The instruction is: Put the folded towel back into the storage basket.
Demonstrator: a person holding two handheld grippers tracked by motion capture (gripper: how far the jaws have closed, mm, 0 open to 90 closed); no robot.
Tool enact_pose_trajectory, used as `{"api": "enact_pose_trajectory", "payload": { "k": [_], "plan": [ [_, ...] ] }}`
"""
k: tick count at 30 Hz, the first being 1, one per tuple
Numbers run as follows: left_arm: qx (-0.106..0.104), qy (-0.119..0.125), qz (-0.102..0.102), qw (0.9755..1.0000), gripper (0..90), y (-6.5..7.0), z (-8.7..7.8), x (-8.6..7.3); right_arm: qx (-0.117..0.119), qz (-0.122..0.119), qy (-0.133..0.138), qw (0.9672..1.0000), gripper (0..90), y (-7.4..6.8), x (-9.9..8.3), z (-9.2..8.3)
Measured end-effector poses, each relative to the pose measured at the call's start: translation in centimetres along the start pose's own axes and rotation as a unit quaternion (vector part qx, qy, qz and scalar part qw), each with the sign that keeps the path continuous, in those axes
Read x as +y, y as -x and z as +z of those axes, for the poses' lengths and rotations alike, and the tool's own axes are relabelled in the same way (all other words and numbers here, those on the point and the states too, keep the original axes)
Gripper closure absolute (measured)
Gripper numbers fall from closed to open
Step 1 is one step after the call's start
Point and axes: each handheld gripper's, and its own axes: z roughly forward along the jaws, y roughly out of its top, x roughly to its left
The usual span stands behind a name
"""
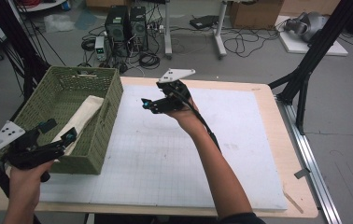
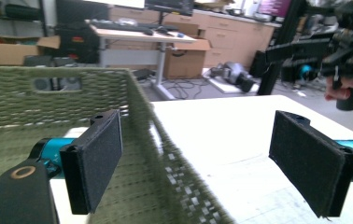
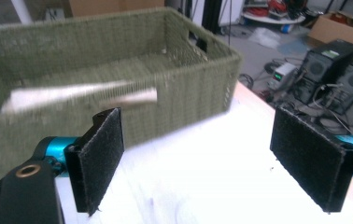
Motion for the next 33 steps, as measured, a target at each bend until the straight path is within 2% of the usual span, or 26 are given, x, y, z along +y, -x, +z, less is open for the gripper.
{"api": "enact_pose_trajectory", "payload": {
  "k": [9,15,19,26,33],
  "plan": [
    [-0.049,-0.019,0.003,0.9986,17.0,1.9,2.0,-0.3,-0.025,0.03,0.003,0.9992,16.3,0.8,-4.5,-4.5],
    [-0.068,-0.036,0.01,0.997,16.9,3.2,3.5,-0.6,-0.042,0.041,-0.002,0.9983,16.2,1.1,-6.5,-7.3],
    [-0.086,-0.039,0.012,0.9955,17.0,4.0,4.4,-0.6,-0.055,0.046,-0.005,0.9974,16.2,1.3,-7.8,-9.0],
    [-0.123,-0.041,0.016,0.9915,17.0,5.4,6.1,-0.7,-0.084,0.047,-0.017,0.9952,16.2,1.0,-10.0,-11.9],
    [-0.155,-0.049,0.034,0.986,17.3,7.2,7.8,-1.2,-0.114,0.063,-0.013,0.9915,16.2,0.6,-12.8,-14.8]
  ]
}}
